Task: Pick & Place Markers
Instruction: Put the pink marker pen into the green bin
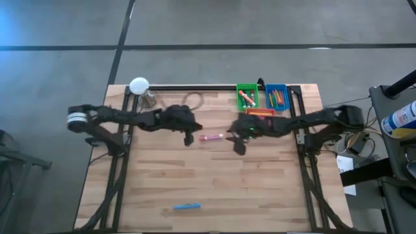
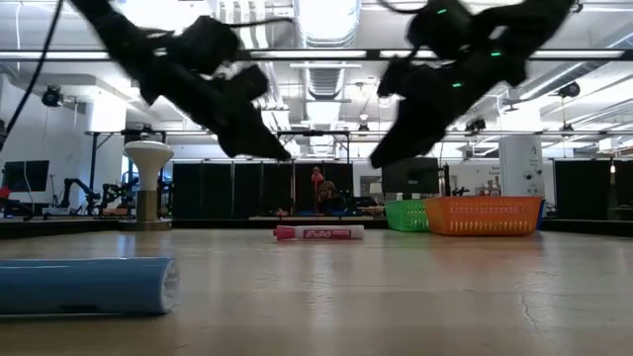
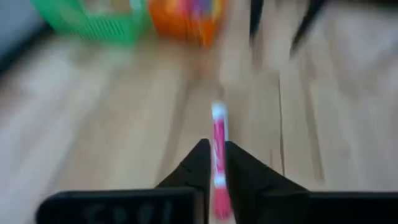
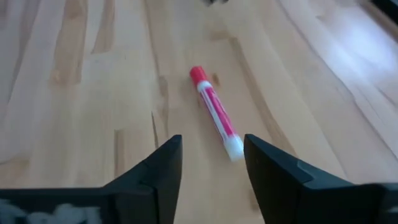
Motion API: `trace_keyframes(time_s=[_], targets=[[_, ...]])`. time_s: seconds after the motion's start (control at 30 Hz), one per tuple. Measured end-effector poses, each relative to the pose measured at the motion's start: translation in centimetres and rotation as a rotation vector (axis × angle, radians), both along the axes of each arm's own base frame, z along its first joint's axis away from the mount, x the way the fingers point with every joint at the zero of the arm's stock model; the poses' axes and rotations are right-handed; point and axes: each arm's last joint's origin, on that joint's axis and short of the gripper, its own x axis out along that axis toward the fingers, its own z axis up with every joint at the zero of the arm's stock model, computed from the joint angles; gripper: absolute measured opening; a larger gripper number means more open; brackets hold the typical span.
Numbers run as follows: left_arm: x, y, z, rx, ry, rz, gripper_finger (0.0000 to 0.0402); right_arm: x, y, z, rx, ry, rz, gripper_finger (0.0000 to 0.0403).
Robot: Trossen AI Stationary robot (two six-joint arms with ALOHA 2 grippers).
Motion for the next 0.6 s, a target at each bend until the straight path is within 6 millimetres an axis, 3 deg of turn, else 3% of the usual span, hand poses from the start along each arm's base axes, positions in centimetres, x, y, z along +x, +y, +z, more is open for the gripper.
trace_keyframes(time_s=[0.2,0.3,0.6], targets=[[-4.4,0.6,-0.9,0.046,-0.407,0.088,0.0004,5.2,-1.6,-0.7,-0.040,0.143,0.065,0.0182],[-6.3,1.1,-1.5,0.053,-0.525,0.115,0.0002,7.5,-2.3,-1.2,-0.061,0.226,0.092,0.0182],[-8.6,2.8,-2.8,0.051,-0.516,0.189,0.0000,11.9,-3.0,-3.9,-0.085,0.432,0.176,0.0153]])
